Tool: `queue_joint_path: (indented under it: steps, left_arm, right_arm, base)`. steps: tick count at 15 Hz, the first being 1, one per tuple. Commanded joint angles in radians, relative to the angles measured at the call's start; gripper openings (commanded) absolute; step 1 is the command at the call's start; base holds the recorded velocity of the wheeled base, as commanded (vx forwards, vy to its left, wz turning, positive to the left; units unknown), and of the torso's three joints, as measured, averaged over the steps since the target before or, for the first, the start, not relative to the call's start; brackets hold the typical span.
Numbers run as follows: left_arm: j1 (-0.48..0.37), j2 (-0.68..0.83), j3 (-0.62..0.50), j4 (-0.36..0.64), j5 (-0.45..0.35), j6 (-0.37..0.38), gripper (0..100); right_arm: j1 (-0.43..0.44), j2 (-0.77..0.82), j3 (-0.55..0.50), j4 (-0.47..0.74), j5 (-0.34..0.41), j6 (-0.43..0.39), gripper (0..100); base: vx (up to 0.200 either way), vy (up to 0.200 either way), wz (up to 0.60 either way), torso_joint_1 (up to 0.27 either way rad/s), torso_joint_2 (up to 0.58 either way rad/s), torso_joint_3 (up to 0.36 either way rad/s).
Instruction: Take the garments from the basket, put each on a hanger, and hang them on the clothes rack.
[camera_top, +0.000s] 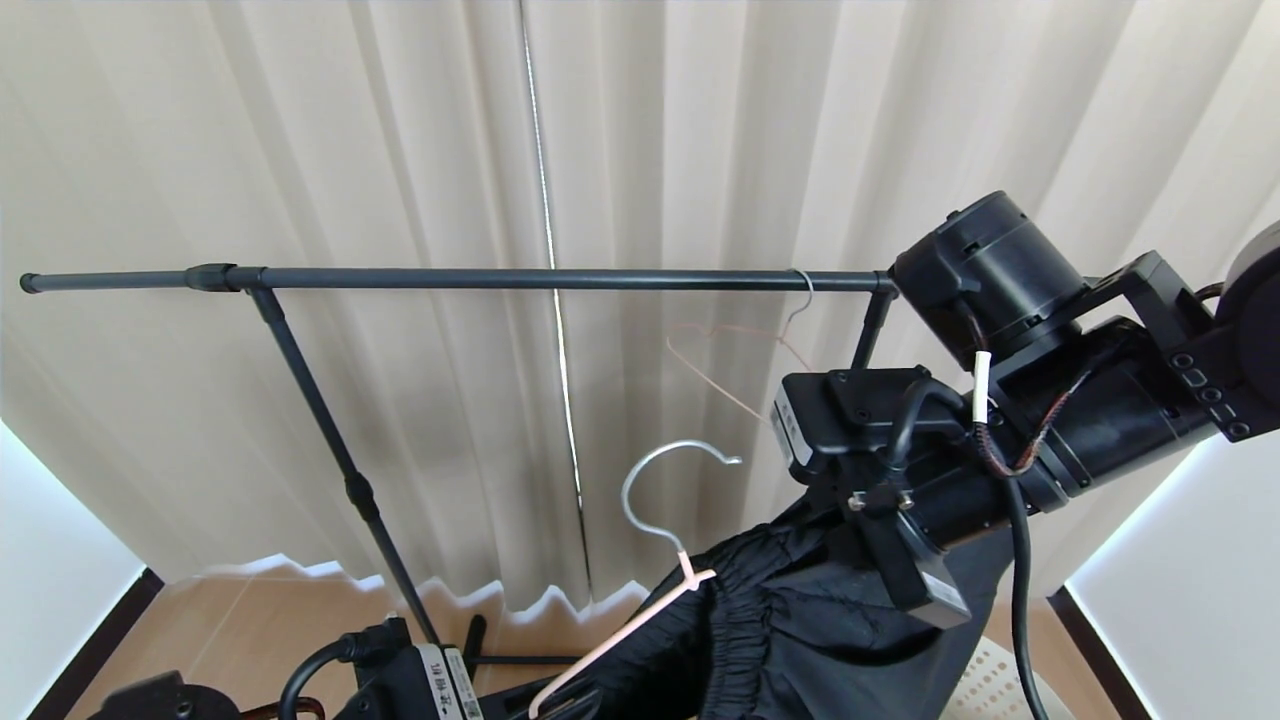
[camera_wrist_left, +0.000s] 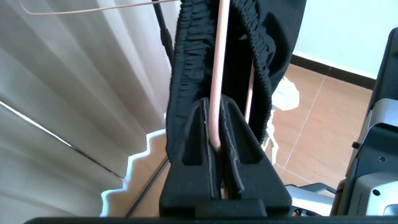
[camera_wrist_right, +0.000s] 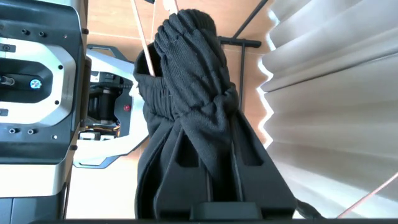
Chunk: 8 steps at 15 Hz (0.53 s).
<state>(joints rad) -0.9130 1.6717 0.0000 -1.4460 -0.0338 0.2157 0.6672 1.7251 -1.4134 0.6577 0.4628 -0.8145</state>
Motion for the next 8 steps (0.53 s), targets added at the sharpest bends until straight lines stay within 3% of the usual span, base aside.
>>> queue_joint_path:
  steps: [1, 6, 7, 8]
  left_arm:
    - [0.0, 0.0, 0.0, -0.001, 0.0, -0.003, 0]
    - [0.003, -0.001, 0.0, -0.004, 0.002, 0.001, 0]
    - [0.005, -0.001, 0.0, -0.004, 0.002, 0.001, 100]
    - [0.005, -0.001, 0.0, -0.004, 0.002, -0.004, 100]
  right_arm:
    - [0.0, -0.015, 0.004, 0.002, 0.0, 0.0, 0]
    - [0.0, -0.032, 0.007, 0.005, 0.0, 0.003, 0]
    - [0.0, -0.036, 0.016, 0.003, 0.002, 0.003, 0]
    - [0.0, -0.039, 0.017, 0.003, 0.002, 0.003, 0]
  base:
    - [0.0, 0.0, 0.0, 0.0, 0.0, 0.0]
    - [0.0, 0.0, 0.0, 0.0, 0.0, 0.0]
    - [0.0, 0.0, 0.0, 0.0, 0.0, 0.0]
    - [0.0, 0.0, 0.0, 0.0, 0.0, 0.0]
